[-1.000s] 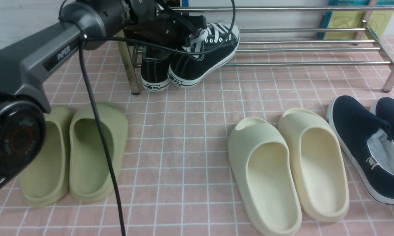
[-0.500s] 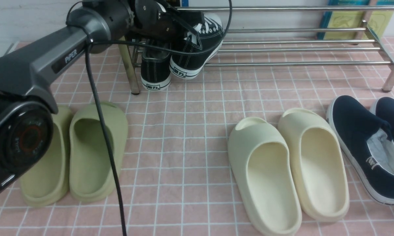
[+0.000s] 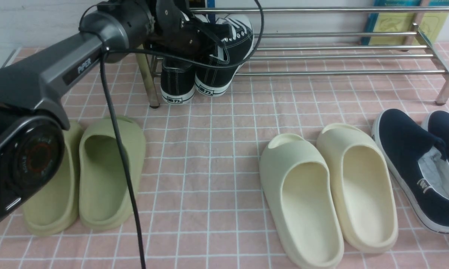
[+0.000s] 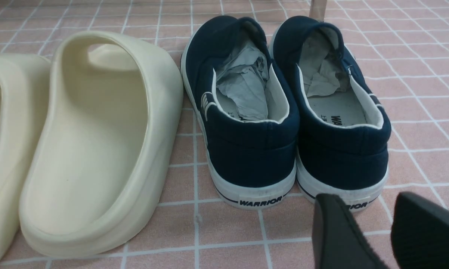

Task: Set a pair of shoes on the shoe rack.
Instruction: Use the left arm to put a shoe into the shoe rack

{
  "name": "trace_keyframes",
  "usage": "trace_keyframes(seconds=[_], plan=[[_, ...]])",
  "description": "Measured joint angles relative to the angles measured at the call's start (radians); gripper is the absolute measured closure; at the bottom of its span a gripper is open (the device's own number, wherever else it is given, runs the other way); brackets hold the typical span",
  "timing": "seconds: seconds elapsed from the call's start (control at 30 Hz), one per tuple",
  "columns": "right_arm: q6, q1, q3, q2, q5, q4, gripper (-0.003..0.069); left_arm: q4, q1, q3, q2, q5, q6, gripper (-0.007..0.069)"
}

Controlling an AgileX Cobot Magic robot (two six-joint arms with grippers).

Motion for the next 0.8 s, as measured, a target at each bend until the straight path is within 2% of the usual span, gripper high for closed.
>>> trace_keyframes(seconds=[0.1,0.17,0.3,0.4,0.5,0.63,0.8], plan=[[0.000,0.000,0.000,0.000,0.000,0.001,0.0419,0.000,0.000,0.000,-0.039,0.056,0.000,0.0169],[0.000,0.000,0.000,0.000,0.000,0.001,0.0419,0.000,0.000,0.000,-0.072,0.101,0.006,0.0148],[0.000,0.000,0.000,0.000,0.000,0.000,0.0419,0.005,0.000,-0.006,-0.121,0.212,0.054,0.0149],[0.000,0.000,0.000,0.000,0.000,0.000,0.0419,0.009,0.000,-0.006,-0.120,0.278,0.072,0.0179],[0.000,0.000,0.000,0.000,0.000,0.000,0.0419,0.016,0.000,-0.006,-0.091,0.276,0.075,0.0215],[0.000,0.000,0.000,0.000,0.000,0.001,0.0419,0.015,-0.002,-0.006,-0.034,0.192,0.075,0.0296],[0.000,0.000,0.000,0.000,0.000,0.001,0.0419,-0.057,-0.001,-0.006,-0.001,0.121,0.081,0.0390]])
